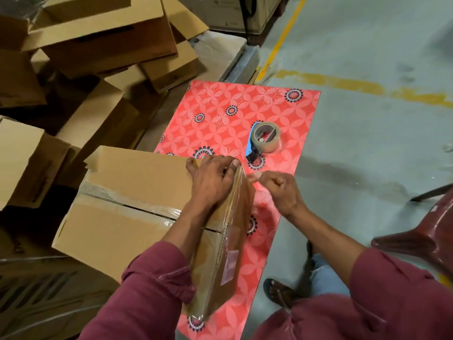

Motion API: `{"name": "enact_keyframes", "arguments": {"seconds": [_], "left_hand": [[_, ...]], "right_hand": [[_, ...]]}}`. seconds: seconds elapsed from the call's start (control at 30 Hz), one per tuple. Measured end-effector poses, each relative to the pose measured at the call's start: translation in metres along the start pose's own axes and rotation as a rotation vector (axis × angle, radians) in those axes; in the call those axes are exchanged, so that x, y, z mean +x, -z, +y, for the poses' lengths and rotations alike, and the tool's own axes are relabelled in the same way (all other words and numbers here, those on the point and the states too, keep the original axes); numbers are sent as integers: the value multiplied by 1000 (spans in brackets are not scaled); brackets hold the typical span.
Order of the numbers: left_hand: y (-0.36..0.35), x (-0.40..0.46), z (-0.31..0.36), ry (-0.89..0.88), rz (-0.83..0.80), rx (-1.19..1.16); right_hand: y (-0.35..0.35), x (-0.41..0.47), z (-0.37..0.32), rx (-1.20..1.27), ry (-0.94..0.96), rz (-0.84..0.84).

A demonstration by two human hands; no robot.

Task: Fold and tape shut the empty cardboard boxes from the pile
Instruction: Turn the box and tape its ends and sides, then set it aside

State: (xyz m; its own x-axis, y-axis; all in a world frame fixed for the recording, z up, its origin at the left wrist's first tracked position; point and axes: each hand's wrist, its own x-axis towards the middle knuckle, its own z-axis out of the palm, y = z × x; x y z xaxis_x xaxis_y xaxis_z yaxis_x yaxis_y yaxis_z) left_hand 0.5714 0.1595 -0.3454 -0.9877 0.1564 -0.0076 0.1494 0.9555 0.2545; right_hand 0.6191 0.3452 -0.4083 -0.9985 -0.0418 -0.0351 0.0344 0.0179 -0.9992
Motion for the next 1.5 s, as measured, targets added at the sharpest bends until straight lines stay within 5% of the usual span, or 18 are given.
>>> {"name": "enact_keyframes", "arguments": {"seconds": [0.17, 0.5, 0.73, 0.9, 1.07, 1.33, 1.5], "left_hand": [[2, -1, 1, 7, 14, -20], [2, -1, 3, 22, -1, -26], [0, 1, 2, 19, 0, -25], [0, -1, 3, 16, 7, -23], [0, 0, 3, 13, -8, -18], [-1, -1, 0, 11, 18, -66], [1, -3, 1, 7, -9, -43]], "right_hand": [[-8, 33, -29, 130, -94, -80], [-2, 42, 24, 250, -183, -127], [7, 51, 24, 359, -349, -313], [-8, 56, 23, 242, -193, -242], [13, 58, 36, 30, -155, -395], [-19, 51, 27, 128, -74, -369], [1, 56, 16, 81, -75, -568]]}}
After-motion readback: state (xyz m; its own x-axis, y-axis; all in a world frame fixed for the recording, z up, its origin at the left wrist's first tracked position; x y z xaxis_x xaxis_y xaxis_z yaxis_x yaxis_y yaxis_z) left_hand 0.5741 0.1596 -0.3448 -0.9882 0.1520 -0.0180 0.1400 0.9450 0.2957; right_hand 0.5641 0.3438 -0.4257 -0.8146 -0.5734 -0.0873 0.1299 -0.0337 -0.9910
